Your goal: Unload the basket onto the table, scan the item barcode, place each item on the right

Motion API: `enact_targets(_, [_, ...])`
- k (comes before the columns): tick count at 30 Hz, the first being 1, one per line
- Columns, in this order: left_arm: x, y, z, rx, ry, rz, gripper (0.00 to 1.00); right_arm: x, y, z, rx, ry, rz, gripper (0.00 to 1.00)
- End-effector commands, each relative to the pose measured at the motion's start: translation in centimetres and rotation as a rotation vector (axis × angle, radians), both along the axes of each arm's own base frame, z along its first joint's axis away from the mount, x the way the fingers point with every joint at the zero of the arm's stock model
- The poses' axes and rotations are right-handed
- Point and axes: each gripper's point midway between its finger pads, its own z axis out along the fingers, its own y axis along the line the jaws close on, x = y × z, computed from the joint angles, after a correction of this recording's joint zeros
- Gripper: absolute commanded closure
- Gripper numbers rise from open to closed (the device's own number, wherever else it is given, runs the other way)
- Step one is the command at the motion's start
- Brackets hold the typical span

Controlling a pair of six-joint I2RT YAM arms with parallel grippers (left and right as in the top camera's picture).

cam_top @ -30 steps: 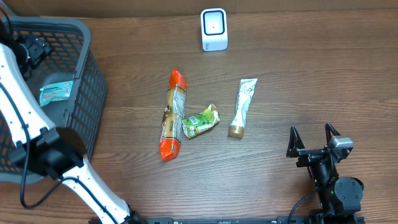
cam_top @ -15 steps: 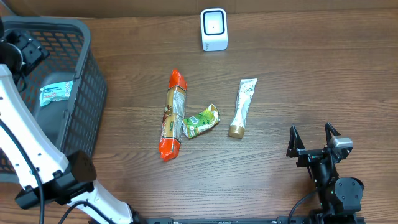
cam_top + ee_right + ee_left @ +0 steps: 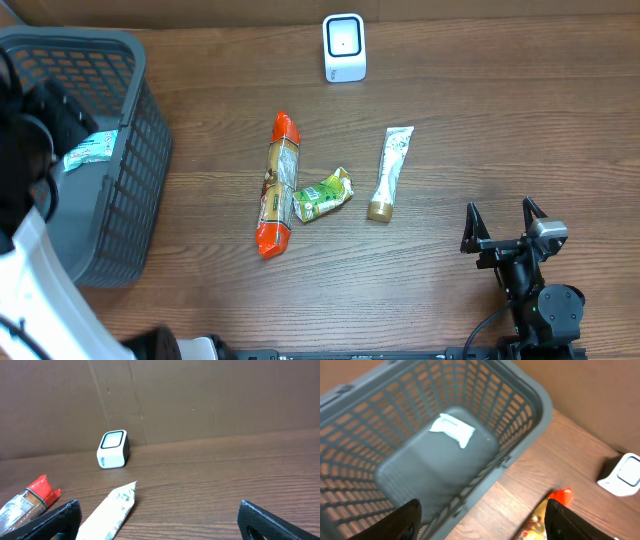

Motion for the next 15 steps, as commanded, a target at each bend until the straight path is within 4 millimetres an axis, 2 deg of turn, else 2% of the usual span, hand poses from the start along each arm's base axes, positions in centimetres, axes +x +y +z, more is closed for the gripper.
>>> enact_targets(1, [-1.6, 0.5, -0.7, 0.032, 0.002, 0.049, 0.30, 0.0, 0.1, -0.2, 0.004, -0.004, 0.002, 0.00])
enact_targets(6, [-2.8, 0.0, -1.4, 0.064, -0.100, 0.051, 0.27, 0.0, 0.1, -0.2, 0.004, -0.004, 0.002, 0.00])
enact_targets(8, [-2.8, 0.1, -1.9, 0.078, -0.143, 0.052, 0.27, 0.0, 0.1, -0.2, 0.004, -0.004, 0.002, 0.00])
enact_targets(10, [-2.6, 0.6, -2.4, 0.094, -0.204, 0.085, 0.32, 0.0, 0.1, -0.2, 0.004, -0.004, 0.002, 0.00])
enact_targets(12, [-2.1, 1.0, -2.1, 0.129, -0.292, 0.103, 0.29, 0.0, 0.1, -0.2, 0.004, -0.004, 0.002, 0.00])
enact_targets(13, [-1.7, 1.2, -1.7, 0.141, -0.333, 0.104, 0.26, 0.0, 0.1, -0.2, 0.004, -0.004, 0.002, 0.00])
enact_targets(15, [-0.9, 1.5, -0.6, 0.169, -0.432, 0.105, 0.04, 0.0, 0.1, -0.2, 0.004, -0.004, 0.002, 0.00])
